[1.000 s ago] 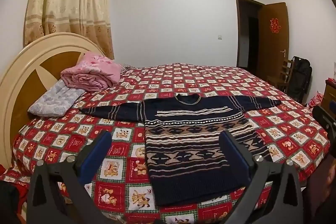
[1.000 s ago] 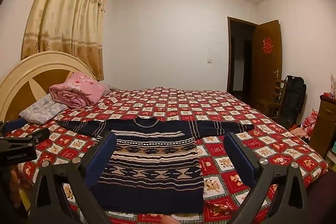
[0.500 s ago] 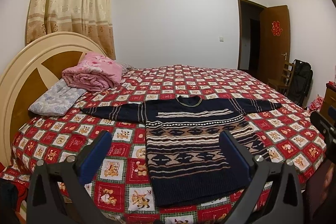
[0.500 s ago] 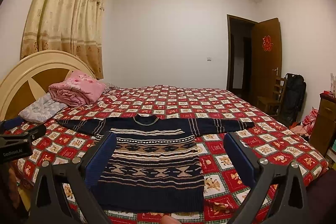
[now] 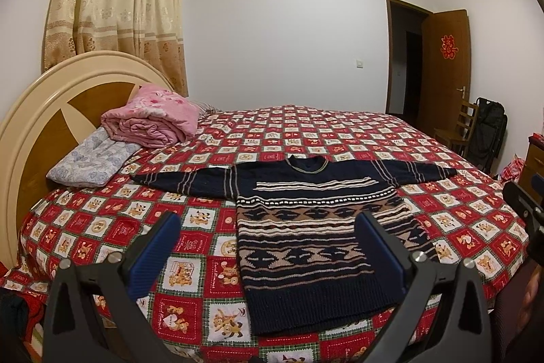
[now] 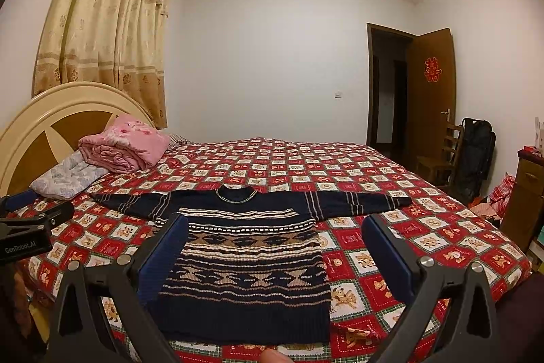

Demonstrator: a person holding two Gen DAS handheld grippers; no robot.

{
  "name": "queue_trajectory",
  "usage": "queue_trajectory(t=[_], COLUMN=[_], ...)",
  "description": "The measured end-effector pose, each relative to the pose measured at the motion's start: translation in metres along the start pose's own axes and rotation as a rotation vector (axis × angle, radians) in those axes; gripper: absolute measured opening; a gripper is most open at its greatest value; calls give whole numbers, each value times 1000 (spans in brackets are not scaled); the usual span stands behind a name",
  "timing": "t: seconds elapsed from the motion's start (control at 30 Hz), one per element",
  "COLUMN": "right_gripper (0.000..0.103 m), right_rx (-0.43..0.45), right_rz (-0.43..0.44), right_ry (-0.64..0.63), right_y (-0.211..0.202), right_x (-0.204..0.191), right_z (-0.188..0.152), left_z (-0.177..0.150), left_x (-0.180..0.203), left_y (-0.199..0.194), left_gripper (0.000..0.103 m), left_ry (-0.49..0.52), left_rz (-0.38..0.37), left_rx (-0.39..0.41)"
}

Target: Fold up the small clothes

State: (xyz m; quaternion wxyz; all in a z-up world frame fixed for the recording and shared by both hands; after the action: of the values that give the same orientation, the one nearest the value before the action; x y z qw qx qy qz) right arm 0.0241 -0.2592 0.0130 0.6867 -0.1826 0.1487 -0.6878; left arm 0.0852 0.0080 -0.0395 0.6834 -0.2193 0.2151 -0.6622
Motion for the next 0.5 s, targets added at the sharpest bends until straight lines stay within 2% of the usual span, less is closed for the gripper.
queue_trajectory(t=[0.5], right_gripper=[102], right_rx=[-3], right_rz=[1], right_ry=[-2], right_y=[2], right_x=[-1], right_z=[-3], left_z=[0], left_x=[-2], left_y=[0], left_gripper=[103], left_ry=[-3], left_rz=[-2], left_rx=[0])
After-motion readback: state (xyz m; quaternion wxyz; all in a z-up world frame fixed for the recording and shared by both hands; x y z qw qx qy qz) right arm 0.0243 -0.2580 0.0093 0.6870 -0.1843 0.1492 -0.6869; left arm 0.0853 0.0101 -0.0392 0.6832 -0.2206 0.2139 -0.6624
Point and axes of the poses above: each gripper's, at about its wrist camera, not at the fingertips, and y roughly the way its jaws point, x to its right, z to its top, the point moved 9 cm from there along y, roughly the way its jaws point, and after that the axes turned 13 degrees about -x, right-handed, at the moved point
